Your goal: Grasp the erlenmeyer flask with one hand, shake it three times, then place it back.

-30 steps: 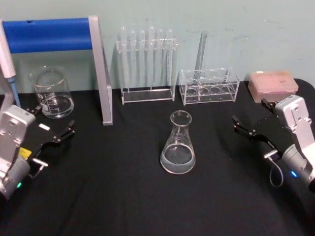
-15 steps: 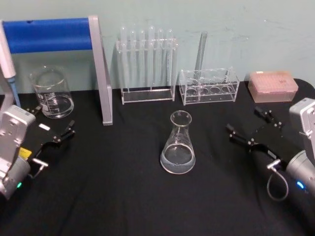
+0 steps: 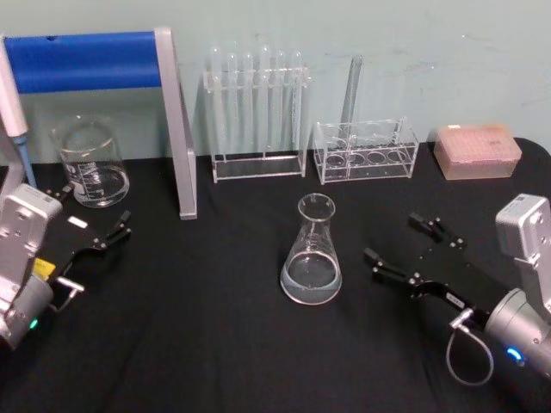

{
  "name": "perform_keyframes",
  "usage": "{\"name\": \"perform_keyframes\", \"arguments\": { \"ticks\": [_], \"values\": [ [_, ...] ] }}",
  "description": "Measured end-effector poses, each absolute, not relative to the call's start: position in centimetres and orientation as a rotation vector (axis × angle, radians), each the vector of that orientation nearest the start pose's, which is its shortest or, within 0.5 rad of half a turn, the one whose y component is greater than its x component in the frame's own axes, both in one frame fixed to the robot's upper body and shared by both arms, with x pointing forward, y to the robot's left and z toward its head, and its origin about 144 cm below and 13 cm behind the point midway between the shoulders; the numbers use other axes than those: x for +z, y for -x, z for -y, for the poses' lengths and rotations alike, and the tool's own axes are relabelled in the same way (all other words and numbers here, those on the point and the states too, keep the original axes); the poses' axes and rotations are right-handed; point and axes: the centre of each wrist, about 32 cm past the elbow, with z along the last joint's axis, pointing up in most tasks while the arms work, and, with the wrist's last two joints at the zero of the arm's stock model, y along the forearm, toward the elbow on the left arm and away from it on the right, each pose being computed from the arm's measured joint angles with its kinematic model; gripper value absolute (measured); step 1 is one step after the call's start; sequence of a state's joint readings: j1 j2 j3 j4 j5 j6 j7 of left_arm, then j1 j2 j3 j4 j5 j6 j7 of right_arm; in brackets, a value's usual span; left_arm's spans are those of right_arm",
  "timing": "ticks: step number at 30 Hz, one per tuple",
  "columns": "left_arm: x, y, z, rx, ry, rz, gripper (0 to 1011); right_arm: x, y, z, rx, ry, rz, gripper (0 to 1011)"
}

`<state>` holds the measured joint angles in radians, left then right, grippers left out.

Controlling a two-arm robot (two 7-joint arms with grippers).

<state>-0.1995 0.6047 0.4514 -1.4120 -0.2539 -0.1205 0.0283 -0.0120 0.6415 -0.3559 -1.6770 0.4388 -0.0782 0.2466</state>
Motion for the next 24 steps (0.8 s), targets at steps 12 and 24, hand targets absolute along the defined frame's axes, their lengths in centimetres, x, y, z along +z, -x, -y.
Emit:
{"name": "perform_keyframes", "arguments": {
  "ticks": [12,24],
  "values": [
    [114.0,-48.9,-31.0,1.248,-0.304,0.285,1001,115.4,-44.2,27.5,-0.891,0.136,0.056,1003],
    [114.0,-48.9,-31.0,1.248,-0.304,0.285,1001,114.8,-45.7,25.4,-0.862,0.125,0.049,1003]
  ]
}}
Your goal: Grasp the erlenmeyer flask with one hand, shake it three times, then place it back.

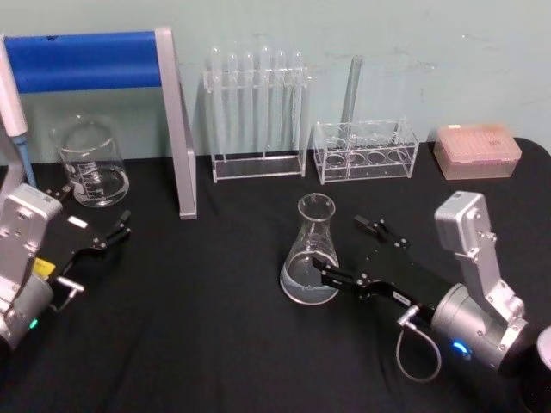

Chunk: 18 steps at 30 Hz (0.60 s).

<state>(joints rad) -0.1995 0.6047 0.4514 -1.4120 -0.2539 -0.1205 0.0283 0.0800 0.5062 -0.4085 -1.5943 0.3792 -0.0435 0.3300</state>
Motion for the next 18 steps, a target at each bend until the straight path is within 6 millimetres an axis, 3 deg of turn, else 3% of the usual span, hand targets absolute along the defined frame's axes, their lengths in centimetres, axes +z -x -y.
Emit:
{"name": "perform_keyframes", "arguments": {
  "ticks": [18],
  "values": [
    [114.0,-48.9,-31.0,1.248,-0.304,0.285,1001,114.3,-48.7,23.2,-0.894,0.113,0.040,1003]
  ]
}}
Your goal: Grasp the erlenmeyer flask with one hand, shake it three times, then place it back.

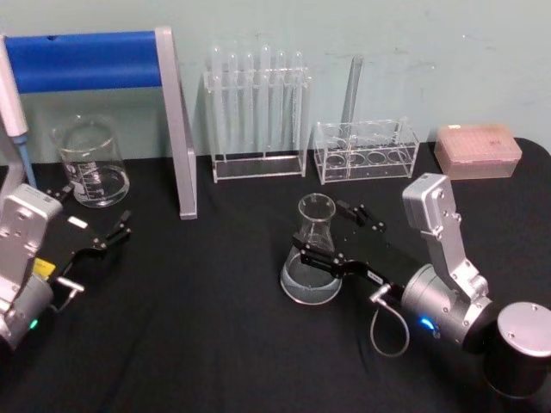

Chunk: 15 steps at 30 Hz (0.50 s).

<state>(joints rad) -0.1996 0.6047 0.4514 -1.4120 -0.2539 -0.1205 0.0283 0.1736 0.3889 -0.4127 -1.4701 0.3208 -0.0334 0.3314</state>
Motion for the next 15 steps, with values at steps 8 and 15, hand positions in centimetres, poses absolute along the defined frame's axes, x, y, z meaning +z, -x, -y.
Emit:
{"name": "perform_keyframes", "arguments": {
  "ticks": [8,15],
  "values": [
    [114.0,-48.9,-31.0,1.248,-0.304,0.285,1001,114.5,-49.5,22.6,-0.886,0.098,0.035,1003],
    [114.0,-48.9,-31.0,1.248,-0.304,0.285,1001,114.5,-49.9,22.2,-0.883,0.095,0.025,1002]
  ]
}}
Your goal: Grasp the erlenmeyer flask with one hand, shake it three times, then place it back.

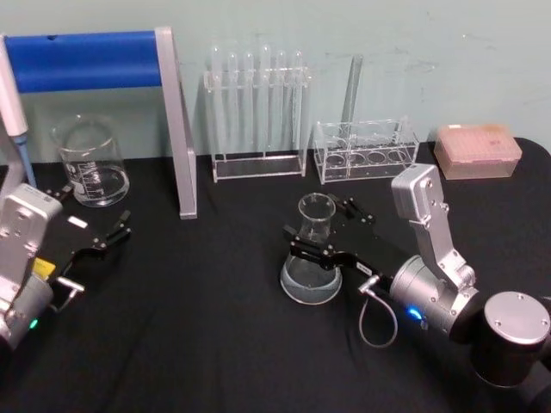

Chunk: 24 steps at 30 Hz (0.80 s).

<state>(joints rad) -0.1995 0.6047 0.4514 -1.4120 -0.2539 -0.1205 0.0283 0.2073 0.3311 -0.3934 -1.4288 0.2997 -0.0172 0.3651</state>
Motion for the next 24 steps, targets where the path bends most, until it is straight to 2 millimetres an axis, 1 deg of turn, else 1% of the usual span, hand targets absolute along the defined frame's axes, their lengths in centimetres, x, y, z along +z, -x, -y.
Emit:
{"name": "perform_keyframes", "arguments": {
  "ticks": [21,23,24],
  "values": [
    [113.98,-48.86,-30.97,1.248,-0.304,0.285,1001,114.63,-50.02,22.00,-0.881,0.087,0.026,1003],
    [113.98,-48.86,-30.97,1.248,-0.304,0.285,1001,114.63,-50.02,22.00,-0.881,0.087,0.026,978],
    [113.98,-48.86,-30.96,1.248,-0.304,0.285,1001,114.63,-50.02,22.00,-0.881,0.087,0.026,948]
  ]
}}
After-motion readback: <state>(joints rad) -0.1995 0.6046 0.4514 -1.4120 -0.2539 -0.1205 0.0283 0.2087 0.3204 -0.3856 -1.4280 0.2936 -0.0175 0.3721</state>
